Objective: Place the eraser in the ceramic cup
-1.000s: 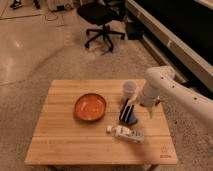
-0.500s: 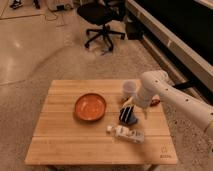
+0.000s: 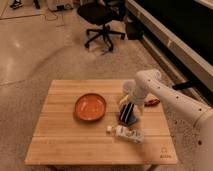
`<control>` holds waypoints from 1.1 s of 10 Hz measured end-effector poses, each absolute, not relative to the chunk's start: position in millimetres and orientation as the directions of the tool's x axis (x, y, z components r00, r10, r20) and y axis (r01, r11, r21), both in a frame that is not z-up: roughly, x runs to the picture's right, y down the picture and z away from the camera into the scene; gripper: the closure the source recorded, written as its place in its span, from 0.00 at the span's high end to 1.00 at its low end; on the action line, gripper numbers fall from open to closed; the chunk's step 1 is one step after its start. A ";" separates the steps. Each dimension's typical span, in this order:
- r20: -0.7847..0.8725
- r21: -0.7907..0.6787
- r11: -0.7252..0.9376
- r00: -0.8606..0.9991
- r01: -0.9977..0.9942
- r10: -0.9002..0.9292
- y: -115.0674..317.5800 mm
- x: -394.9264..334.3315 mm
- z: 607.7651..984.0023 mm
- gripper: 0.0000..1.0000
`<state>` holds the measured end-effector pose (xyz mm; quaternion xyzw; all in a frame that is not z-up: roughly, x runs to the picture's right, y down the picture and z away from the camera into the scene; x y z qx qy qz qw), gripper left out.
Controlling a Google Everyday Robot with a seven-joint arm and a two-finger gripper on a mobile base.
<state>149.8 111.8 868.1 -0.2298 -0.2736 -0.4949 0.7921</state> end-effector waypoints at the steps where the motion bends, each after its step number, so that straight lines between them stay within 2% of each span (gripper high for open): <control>1: 0.655 -0.091 0.395 0.354 0.914 -0.668 111.7 148.8 872.9 0.80; 2: 0.648 -0.091 0.384 0.347 0.919 -0.677 112.0 148.4 877.2 0.79; 4: 0.627 -0.098 0.379 0.353 0.920 -0.694 111.7 153.8 884.3 0.64; 6: 0.602 -0.110 0.408 0.387 0.906 -0.698 109.3 161.4 888.1 0.41; 9: 0.578 -0.122 0.463 0.442 0.878 -0.686 106.0 181.5 882.5 0.13; 11: 0.566 -0.129 0.508 0.484 0.852 -0.668 101.5 200.3 873.5 0.10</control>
